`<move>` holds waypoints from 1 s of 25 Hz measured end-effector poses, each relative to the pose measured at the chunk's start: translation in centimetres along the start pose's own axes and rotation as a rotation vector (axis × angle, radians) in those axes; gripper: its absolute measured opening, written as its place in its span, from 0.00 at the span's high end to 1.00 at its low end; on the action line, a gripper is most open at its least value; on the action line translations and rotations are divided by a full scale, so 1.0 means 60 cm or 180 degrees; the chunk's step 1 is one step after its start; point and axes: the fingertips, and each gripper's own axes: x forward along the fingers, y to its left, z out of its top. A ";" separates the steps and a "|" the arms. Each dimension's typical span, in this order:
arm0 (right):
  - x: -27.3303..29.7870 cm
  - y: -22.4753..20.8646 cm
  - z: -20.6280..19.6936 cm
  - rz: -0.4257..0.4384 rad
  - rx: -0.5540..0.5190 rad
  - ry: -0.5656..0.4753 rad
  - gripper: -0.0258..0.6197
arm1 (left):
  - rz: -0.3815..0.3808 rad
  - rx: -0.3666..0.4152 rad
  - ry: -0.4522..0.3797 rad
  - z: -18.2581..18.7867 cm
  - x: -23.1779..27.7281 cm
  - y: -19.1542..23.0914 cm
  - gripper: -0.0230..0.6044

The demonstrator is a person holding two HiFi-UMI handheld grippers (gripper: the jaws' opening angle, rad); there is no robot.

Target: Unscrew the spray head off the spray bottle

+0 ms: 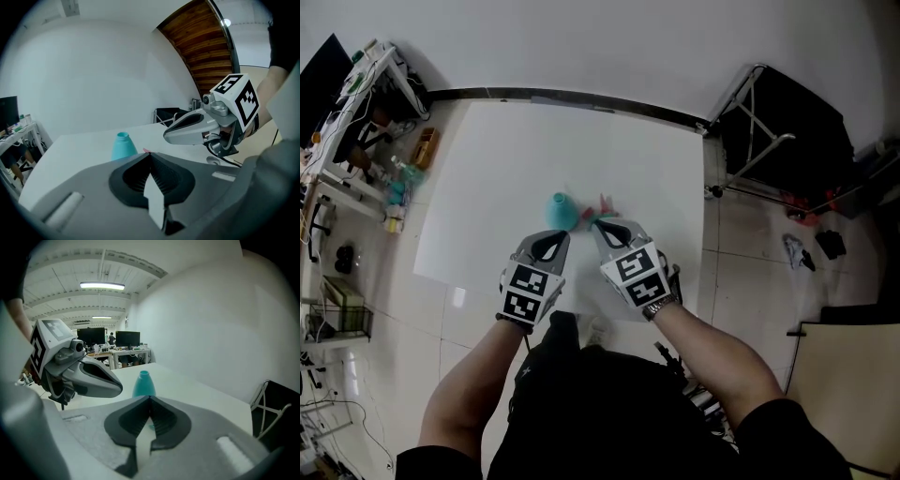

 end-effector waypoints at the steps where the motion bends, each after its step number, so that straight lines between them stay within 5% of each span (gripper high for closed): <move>1: -0.004 0.003 0.003 0.0000 -0.0002 -0.0006 0.97 | -0.0016 -0.0005 -0.0021 0.006 -0.001 -0.006 0.94; 25: -0.064 0.035 0.039 -0.0008 0.0207 -0.0203 0.97 | 0.0008 -0.0092 -0.0178 0.076 -0.033 -0.060 0.94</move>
